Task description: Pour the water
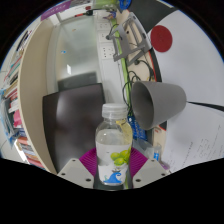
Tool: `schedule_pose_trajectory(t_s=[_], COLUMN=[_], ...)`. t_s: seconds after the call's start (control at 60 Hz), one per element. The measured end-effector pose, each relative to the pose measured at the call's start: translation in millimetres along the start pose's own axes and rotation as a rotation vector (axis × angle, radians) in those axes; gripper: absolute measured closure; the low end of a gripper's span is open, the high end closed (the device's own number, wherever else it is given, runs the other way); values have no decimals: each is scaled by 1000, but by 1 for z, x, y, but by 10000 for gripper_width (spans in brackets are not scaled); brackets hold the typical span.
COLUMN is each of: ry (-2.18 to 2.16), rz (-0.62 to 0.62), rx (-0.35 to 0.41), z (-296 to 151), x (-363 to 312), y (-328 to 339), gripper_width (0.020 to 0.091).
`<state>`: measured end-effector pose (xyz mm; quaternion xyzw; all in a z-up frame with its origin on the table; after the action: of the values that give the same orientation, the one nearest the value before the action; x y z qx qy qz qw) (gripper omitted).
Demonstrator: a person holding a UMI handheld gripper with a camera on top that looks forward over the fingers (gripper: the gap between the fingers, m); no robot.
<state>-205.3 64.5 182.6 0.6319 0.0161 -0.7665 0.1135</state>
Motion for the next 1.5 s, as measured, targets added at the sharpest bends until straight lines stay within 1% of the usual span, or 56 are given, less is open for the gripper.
schedule_pose_trajectory(t_s=[0.15,0.317,0.383,0.517,0.65,0.667,0.733,0.783,0.817,0.833,0.867,0.9,0.967,1.017,1.05,1.167,1.183,1.267,1.5], ry=[-136,-120,-83,208,710,781,1053,1229,1329,1374,1467,1533,1622,1645,1645,1635,1639,1650,1672], rz=[2,-2,-2,2,88,93,187,240,269,301,317,371,416,405,402,401,392,419,406], rx=[9,1,2,-5,22,40,68,110,153,162,218,256,334,360,356,307,310,273,164], z=[-5,-4,-4,-10,-39,-44,-65,-84,-99,-105,-123,-134,-158,-174,-184,-212,-215,-233,-245], x=[1,-6,-18,-55,-89,-89,-105,-113,-111,-117,-110,-115,-113,-103,-95,-58,-48,-25,31], y=[-2,1,5,16,33,37,46,52,54,56,60,63,67,65,62,50,46,40,25], gripper_width=[707,708,708,697,697,697,697,696,697,697,696,697,695,696,686,686,686,687,686])
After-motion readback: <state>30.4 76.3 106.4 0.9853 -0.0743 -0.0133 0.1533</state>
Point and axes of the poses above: the point between the fingertips, and its own axes, seen from behind it with the camera up: x to the right, z down, y backward, against the way the camera looks, the point moved 8 cm from there along y, backward, against the way the camera looks, and after that the axes turned 1 degree about -y, right-handed, at the moved point
